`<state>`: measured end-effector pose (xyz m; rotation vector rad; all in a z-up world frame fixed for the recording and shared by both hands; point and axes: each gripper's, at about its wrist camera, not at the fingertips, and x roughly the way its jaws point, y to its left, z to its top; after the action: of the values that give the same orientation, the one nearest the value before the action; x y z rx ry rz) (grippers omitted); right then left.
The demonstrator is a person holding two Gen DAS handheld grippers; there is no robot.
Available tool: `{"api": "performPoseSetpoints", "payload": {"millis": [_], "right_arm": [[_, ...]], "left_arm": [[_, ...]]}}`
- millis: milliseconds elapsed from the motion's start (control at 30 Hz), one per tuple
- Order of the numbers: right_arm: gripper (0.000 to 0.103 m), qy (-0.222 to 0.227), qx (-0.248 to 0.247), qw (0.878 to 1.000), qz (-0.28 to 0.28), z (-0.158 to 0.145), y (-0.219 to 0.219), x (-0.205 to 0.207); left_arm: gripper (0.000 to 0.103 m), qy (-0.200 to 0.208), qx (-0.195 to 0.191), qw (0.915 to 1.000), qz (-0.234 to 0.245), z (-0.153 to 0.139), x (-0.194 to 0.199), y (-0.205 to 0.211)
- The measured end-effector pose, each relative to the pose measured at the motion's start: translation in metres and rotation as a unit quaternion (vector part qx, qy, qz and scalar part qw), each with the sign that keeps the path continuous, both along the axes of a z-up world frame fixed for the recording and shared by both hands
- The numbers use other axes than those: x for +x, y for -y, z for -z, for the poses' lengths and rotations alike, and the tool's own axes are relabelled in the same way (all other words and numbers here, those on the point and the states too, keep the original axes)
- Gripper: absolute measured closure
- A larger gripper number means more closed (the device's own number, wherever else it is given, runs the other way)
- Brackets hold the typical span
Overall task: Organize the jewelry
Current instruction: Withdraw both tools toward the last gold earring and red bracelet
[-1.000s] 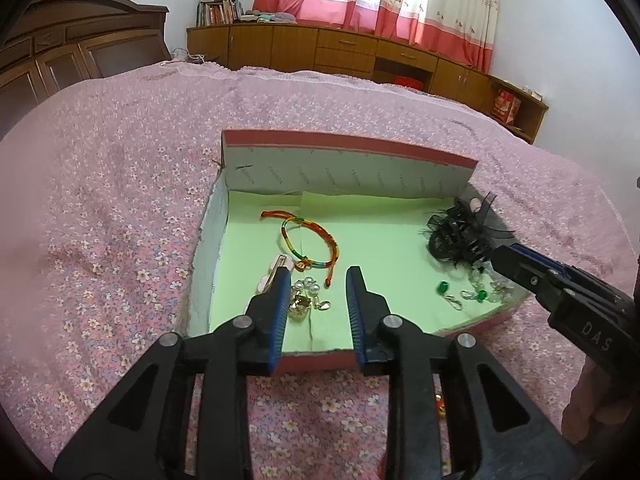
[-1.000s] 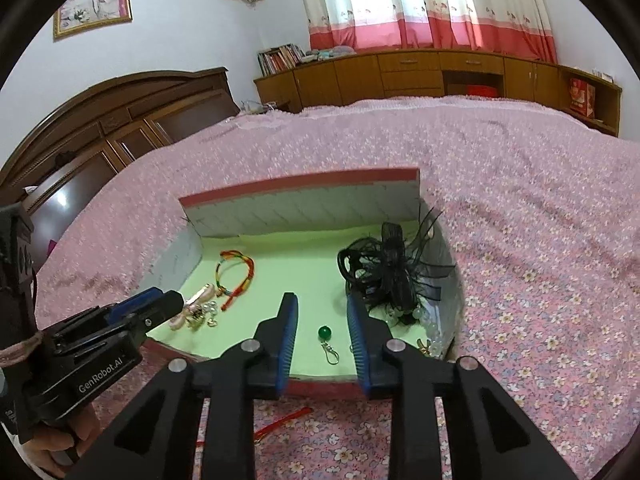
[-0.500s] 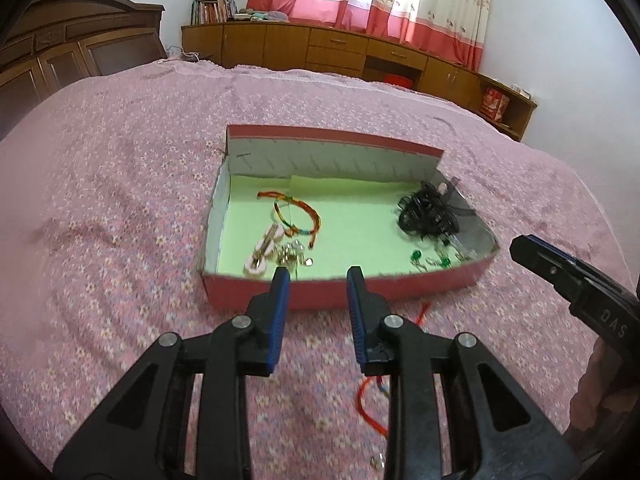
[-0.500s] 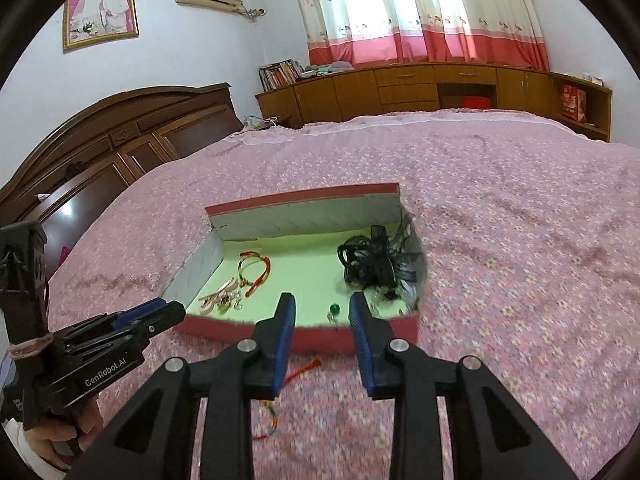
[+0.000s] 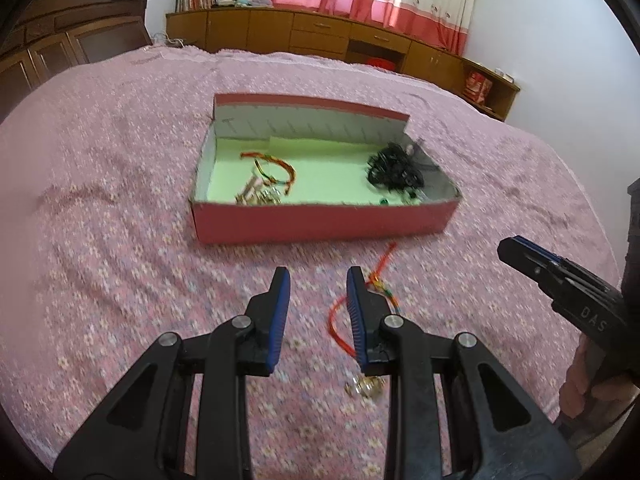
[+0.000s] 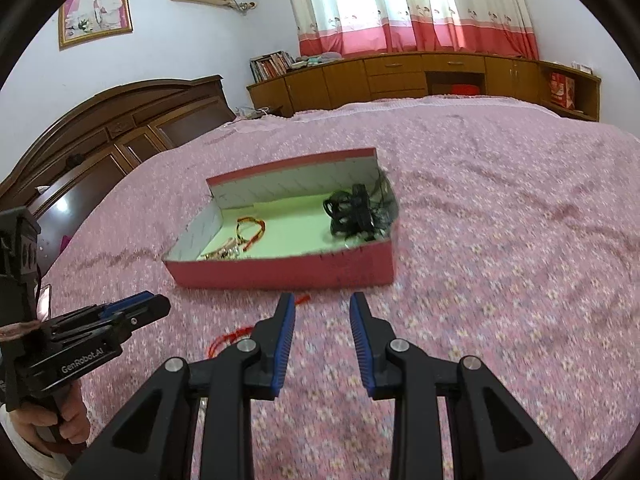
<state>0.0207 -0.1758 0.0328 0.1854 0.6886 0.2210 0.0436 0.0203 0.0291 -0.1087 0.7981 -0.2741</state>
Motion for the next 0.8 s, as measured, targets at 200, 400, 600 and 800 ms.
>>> {"api": "performPoseSetpoints", "payload": {"millis": [200,400,600,800], "right_arm": [[0.072,-0.013,0.004,1.000,0.005,0.009,0.006,-0.013],[0.071,-0.020,0.007,1.000,0.008,0.013,0.008,-0.020],[0.070,-0.022,0.012,1.000,0.012,0.016,0.013,-0.024],[0.070,-0.025,0.018,0.999,0.016,0.019,0.016,-0.027]], "left_arm": [[0.082,-0.023,0.001,0.9997,0.012,0.012,-0.012,0.004],[0.082,-0.045,0.003,0.9985,0.030,0.022,-0.021,0.011],[0.082,-0.068,0.002,0.9963,0.054,0.031,-0.028,0.020],[0.081,-0.080,0.012,0.9941,0.072,0.039,-0.032,0.033]]}}
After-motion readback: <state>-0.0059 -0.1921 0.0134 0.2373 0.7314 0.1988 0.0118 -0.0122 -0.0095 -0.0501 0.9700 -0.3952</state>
